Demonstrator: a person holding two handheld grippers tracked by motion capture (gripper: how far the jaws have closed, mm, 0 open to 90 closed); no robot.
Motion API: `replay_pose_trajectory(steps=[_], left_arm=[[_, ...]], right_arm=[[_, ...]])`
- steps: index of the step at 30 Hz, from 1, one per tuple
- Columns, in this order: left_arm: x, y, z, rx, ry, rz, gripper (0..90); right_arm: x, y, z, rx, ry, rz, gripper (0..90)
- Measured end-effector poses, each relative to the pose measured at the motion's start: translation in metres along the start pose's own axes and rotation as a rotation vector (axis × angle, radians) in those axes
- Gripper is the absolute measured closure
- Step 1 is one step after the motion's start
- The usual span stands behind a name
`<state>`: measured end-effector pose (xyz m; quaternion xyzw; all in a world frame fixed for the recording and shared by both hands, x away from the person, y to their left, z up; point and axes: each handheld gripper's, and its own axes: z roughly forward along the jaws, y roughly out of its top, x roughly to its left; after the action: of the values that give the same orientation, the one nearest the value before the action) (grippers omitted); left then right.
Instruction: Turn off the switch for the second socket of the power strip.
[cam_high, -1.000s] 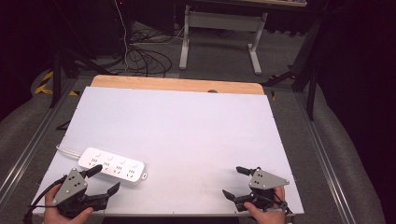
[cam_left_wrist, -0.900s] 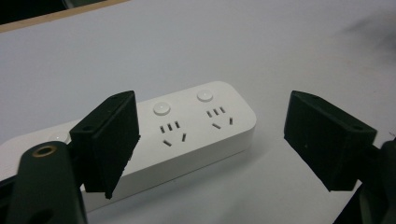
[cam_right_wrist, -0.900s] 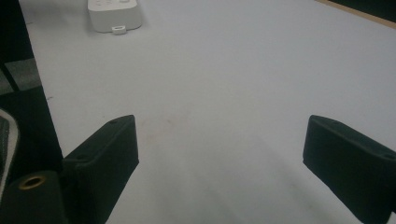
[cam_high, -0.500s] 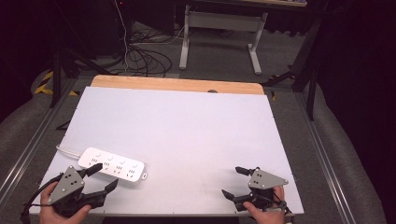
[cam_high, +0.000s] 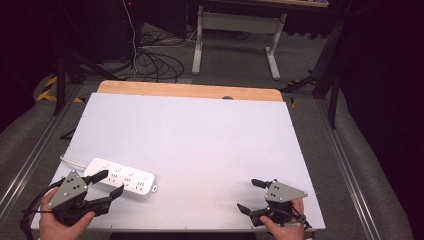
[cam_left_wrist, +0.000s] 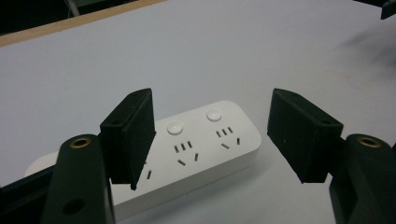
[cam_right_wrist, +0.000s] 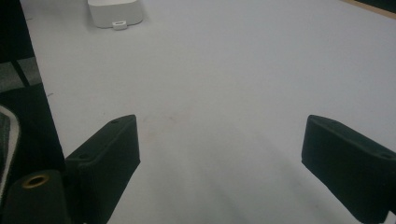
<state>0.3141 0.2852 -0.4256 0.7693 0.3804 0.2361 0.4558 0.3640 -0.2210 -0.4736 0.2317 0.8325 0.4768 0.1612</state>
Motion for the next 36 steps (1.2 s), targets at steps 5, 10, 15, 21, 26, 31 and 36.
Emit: replay_pose_trajectory(steps=[5, 10, 15, 21, 26, 31, 36], left_arm=[[0.002, 0.004, 0.0, 0.012, -0.009, 0.013, 33.2], [0.006, 0.007, 0.0, 0.009, -0.006, 0.005, 36.3], [0.007, 0.01, -0.002, 0.024, -0.007, 0.002, 48.9], [0.01, 0.012, -0.002, 0.062, -0.002, 0.007, 62.1], [0.017, 0.014, -0.002, 0.099, -0.01, -0.017, 84.5], [0.027, 0.018, 0.003, 0.129, -0.012, -0.038, 90.0], [0.034, 0.021, 0.01, 0.147, -0.007, -0.058, 90.0]], right_arm=[[0.0, 0.0, 0.002, 0.004, 0.005, 0.001, 11.9], [0.0, 0.0, 0.002, 0.006, 0.006, -0.001, 12.1], [0.0, 0.0, 0.002, 0.007, 0.008, -0.002, 12.7], [0.0, 0.0, 0.002, 0.004, 0.01, -0.003, 12.9], [0.001, 0.0, 0.002, 0.01, 0.013, -0.007, 13.1], [0.001, 0.0, 0.002, 0.01, 0.016, -0.006, 13.4], [0.001, 0.0, 0.002, 0.013, 0.019, -0.01, 13.9]])
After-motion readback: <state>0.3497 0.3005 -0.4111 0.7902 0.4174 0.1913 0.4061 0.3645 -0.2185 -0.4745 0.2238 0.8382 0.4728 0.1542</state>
